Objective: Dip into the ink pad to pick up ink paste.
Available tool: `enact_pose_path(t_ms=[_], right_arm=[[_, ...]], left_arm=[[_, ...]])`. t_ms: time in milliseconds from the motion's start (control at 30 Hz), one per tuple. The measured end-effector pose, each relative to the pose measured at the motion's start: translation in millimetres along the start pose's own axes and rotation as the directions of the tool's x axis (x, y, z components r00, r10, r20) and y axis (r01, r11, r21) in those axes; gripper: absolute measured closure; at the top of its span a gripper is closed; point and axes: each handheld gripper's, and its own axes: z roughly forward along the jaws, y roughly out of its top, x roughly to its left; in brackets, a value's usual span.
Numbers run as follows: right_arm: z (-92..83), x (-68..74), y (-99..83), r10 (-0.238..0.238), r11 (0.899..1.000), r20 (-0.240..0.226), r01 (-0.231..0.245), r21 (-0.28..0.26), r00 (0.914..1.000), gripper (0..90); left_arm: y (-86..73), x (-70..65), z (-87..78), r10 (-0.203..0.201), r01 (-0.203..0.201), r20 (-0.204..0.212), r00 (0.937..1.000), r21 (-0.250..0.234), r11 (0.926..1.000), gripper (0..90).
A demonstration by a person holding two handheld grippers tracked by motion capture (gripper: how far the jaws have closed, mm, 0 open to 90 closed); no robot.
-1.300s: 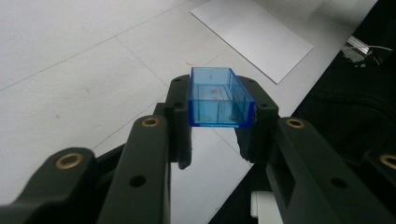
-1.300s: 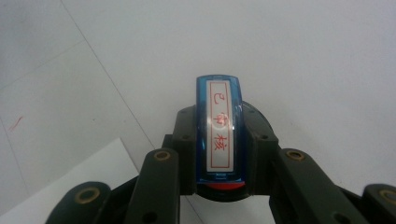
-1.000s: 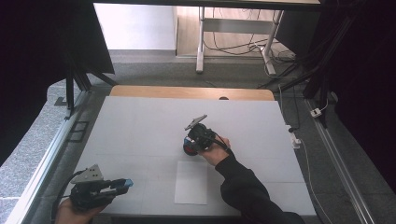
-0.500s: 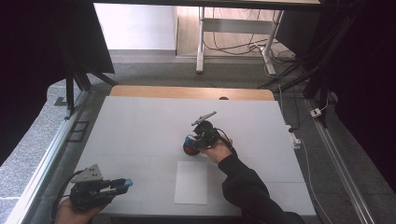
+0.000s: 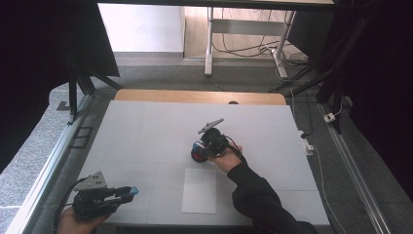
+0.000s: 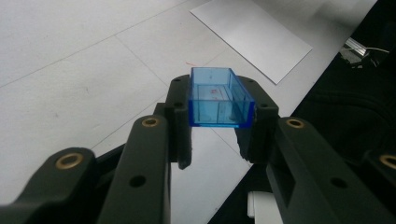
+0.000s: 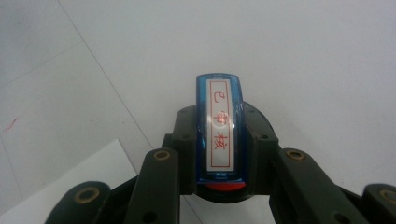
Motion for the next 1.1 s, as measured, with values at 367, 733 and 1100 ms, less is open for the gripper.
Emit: enact_pose_path(t_ms=[367,733,1100], right_arm=[[-1.3,0.8,1.1,-0.005,1.000,0.000,0.005,0.002,1.0000,70.5],[-13.6,4.0,4.5,-0.019,0.999,-0.020,0.018,-0.033,0.9996,70.5],[-27.6,11.8,4.5,-0.034,0.998,-0.051,0.031,-0.057,0.9981,70.5]], left_arm=[[-0.4,-0.2,-0.3,-0.002,0.002,0.001,1.0000,0.001,1.0000,68.1],[-0.5,-0.3,-0.6,-0.002,0.002,0.002,1.0000,0.001,1.0000,68.1],[-0.7,0.0,-0.8,-0.006,0.006,0.003,1.0000,-0.002,1.0000,68.1]])
